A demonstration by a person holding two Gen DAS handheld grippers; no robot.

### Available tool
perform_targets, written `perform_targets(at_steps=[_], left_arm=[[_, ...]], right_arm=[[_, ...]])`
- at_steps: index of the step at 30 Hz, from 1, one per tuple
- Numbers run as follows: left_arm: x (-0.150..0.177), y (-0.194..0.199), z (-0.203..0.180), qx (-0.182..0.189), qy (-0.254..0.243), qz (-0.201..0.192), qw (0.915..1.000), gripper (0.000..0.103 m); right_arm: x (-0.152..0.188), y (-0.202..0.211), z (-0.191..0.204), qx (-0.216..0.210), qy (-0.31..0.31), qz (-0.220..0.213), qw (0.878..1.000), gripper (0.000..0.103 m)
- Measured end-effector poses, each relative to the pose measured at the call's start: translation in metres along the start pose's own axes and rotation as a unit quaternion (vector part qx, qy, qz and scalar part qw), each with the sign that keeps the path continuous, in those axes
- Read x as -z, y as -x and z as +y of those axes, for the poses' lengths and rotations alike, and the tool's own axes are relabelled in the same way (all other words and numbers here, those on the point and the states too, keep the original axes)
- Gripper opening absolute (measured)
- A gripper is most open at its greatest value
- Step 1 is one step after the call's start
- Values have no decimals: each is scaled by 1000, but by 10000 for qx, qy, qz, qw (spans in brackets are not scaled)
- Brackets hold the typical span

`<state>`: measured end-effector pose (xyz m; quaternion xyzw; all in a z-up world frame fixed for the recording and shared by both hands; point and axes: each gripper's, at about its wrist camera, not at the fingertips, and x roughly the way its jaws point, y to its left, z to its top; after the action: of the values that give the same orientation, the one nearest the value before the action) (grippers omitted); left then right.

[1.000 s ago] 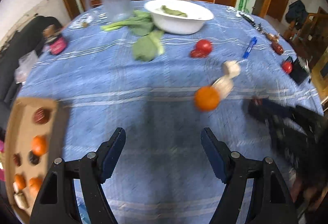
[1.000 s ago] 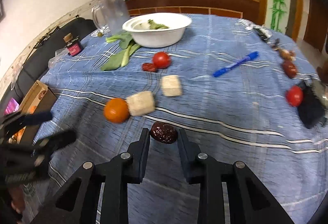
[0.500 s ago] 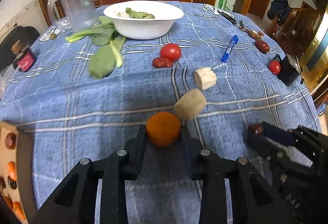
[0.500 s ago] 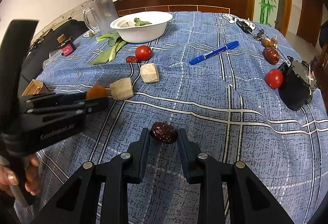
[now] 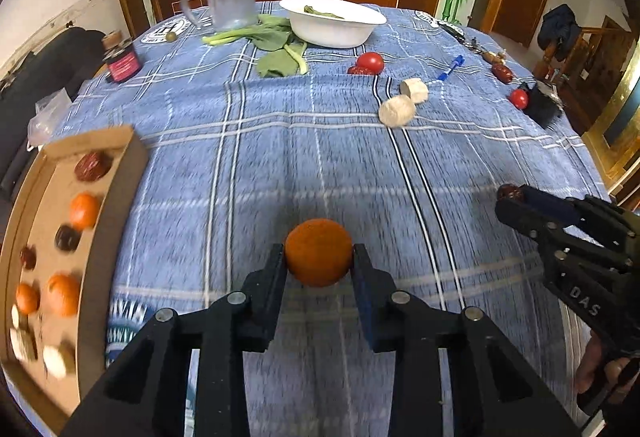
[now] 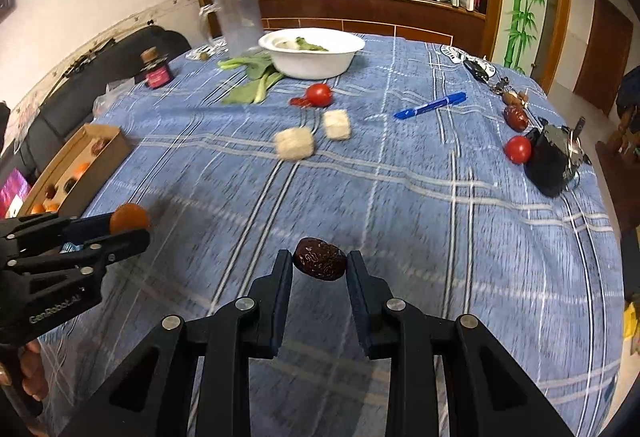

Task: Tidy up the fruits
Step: 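Carry the date and orange in both tools over the tray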

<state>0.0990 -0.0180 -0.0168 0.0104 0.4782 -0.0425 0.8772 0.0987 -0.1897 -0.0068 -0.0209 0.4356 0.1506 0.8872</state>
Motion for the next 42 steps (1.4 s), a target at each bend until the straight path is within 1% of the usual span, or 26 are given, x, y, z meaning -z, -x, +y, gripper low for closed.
perform_targets(at_steps=[6, 13, 17, 23, 32, 37, 42], left_arm=[[22, 26, 15, 56, 54, -101, 9999, 31], [34, 52, 45, 16, 240, -283, 9993, 31], [40, 67, 76, -77, 501, -378, 9980, 31], [49, 84, 124, -396, 862, -486, 9943, 31], [75, 102, 197, -909, 1472, -517, 9836, 32], [89, 106, 220, -1049, 1708, -462, 9786, 32], [100, 103, 236, -1014, 1888, -354, 9761, 32]], right_arm=[[17, 8, 23, -26, -51, 130, 9999, 30], [16, 10, 62, -111, 133, 168, 9997, 30], [7, 8, 92, -238, 355, 120, 9990, 30], [-7, 2, 137, -554, 624, 99, 9965, 30], [-36, -8, 198, -947, 1041, -23, 9900, 31], [-59, -18, 225, -1107, 1237, -49, 9861, 31], [-79, -32, 256, -1268, 1490, -40, 9807, 31]])
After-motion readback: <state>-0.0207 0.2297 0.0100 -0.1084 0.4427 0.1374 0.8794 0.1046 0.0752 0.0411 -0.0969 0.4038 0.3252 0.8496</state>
